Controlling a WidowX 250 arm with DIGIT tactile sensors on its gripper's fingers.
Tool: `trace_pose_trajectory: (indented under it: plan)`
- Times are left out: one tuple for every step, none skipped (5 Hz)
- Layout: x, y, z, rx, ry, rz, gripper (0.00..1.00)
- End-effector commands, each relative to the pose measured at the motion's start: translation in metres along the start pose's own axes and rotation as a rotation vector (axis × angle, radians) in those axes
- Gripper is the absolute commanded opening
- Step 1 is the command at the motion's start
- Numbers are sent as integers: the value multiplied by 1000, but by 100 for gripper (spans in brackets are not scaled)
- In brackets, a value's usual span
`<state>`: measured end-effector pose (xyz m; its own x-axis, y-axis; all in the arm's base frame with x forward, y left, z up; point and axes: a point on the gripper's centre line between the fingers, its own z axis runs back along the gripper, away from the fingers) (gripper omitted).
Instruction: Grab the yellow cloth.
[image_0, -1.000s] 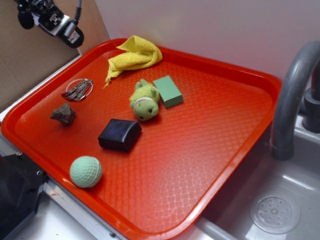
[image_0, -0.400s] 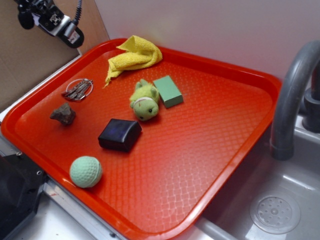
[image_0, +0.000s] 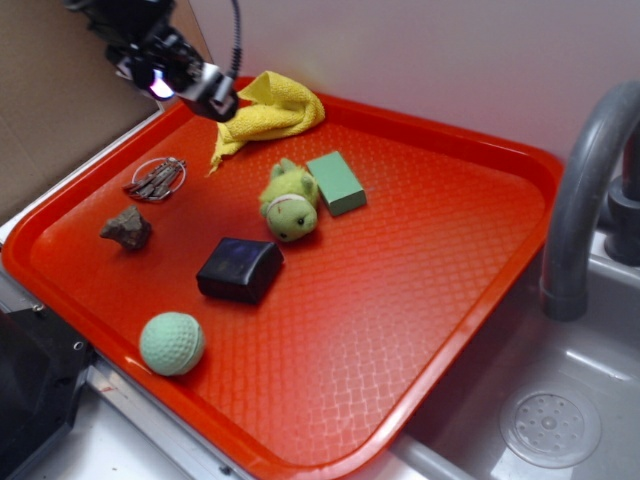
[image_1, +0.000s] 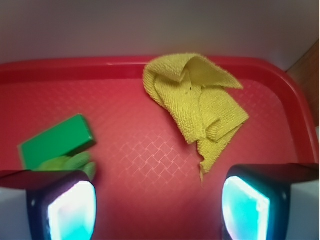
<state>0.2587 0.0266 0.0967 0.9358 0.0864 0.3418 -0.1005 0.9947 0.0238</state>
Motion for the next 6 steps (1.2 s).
trace_pose_trajectory:
  plan:
    - [37, 5, -64, 63, 84, -53, 100]
    - [52, 28, -71, 63, 138, -32, 100]
    - [57, 37, -76, 79, 152, -12, 100]
    - [58, 32, -83, 104, 187, 18, 0]
    - [64, 43, -92, 153, 212, 49, 0]
    - [64, 50, -91, 166, 214, 75, 0]
